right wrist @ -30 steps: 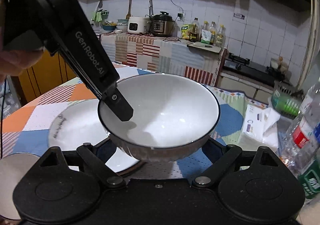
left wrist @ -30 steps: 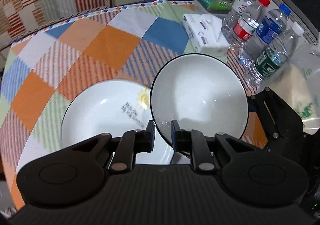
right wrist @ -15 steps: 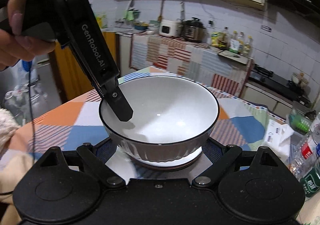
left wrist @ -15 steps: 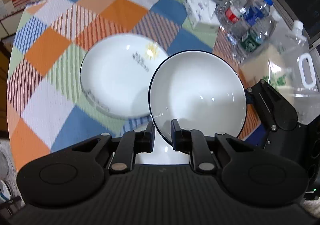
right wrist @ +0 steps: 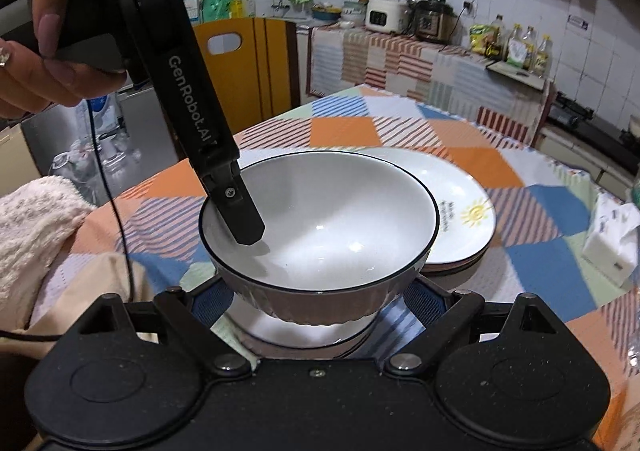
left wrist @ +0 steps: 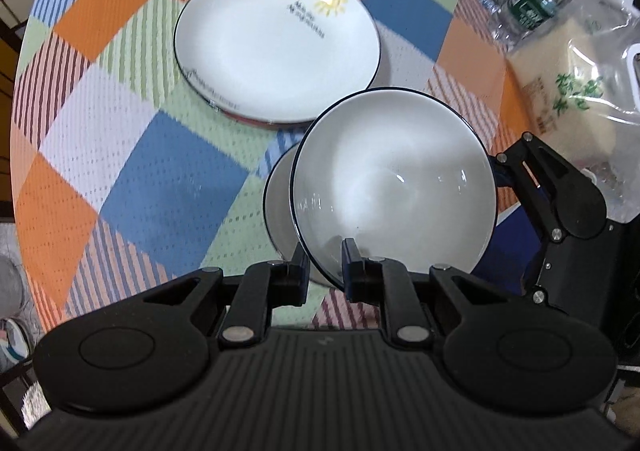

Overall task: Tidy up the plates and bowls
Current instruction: 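Carry the third bowl with both grippers, lower it into the nested bowls, release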

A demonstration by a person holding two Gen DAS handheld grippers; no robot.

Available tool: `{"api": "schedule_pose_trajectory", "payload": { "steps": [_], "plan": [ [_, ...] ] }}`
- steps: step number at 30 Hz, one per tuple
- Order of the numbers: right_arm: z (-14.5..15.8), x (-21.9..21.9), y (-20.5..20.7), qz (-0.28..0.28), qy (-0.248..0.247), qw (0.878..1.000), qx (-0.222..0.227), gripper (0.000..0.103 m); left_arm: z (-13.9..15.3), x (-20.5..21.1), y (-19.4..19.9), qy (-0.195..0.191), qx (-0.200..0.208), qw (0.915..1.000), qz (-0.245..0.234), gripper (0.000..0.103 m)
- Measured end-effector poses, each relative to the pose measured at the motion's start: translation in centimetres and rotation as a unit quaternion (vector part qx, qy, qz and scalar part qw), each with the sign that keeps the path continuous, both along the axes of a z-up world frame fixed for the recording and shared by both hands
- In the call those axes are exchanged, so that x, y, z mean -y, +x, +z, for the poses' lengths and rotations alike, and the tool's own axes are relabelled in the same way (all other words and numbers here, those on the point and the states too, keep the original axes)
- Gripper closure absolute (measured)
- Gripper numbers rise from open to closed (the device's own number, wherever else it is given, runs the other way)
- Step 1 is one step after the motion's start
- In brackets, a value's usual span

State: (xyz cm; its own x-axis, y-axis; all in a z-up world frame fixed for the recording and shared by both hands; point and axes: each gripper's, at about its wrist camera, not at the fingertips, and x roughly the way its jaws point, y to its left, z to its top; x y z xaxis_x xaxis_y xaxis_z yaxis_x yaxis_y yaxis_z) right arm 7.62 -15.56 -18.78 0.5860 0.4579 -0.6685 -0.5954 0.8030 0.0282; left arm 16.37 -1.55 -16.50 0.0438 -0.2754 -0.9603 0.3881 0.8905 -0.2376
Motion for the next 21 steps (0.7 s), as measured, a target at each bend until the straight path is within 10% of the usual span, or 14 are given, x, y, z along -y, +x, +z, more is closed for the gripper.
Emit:
{"api": "schedule_pose_trajectory", "payload": {
  "steps": [21],
  "plan": [
    [-1.4, -2.0, 0.2, 0.021, -0.05, 0.998, -0.033, 0.008, -2.9, 1.3, 0.9, 0.068, -0.025, 0.9972, -0.021, 0.085]
  ]
}}
